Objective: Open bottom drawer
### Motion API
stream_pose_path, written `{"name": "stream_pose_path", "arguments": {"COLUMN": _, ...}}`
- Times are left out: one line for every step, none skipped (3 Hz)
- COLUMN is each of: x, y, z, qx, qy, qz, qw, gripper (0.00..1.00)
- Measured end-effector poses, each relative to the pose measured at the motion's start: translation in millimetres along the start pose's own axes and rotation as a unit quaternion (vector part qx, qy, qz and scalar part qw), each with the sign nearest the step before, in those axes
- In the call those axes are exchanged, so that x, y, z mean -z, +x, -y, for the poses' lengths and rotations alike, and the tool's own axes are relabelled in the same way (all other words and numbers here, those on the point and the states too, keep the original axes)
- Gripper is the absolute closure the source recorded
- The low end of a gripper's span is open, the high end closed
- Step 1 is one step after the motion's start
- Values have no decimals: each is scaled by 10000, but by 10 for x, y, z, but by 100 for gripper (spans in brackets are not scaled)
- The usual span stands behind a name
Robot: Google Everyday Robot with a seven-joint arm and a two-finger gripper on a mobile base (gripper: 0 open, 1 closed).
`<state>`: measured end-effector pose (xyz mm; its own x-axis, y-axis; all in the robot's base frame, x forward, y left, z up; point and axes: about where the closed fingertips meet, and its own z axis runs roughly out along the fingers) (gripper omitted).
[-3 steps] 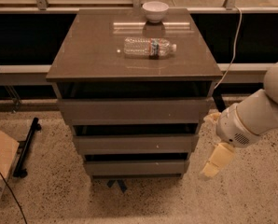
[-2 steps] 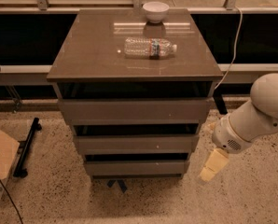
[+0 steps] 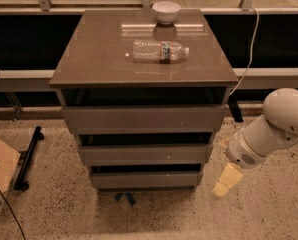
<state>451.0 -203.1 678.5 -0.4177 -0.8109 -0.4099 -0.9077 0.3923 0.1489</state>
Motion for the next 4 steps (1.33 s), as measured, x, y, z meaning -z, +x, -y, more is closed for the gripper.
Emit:
{"name": "stream_pose_path", "arguments": {"x": -51, "y": 9, "z": 38, "qx": -69, "qy": 145, "qz": -71, "qw": 9998, "gripper": 0}}
{"name": "stream_pose_path", "arguments": {"x": -354, "y": 121, "z": 107, "qx": -139, "qy": 392, "qz": -153, "qw": 9990, "gripper": 0}}
{"name": "stream_pose_path", "arguments": {"x": -672, "y": 143, "z": 320, "qx": -186, "qy": 718, "qz": 159, "qw": 9971, "gripper": 0}}
{"name": "stream_pose_path", "arguments": {"x": -1081, "y": 178, "z": 599, "qx": -200, "qy": 902, "qz": 629, "qw": 9937, "gripper": 0}}
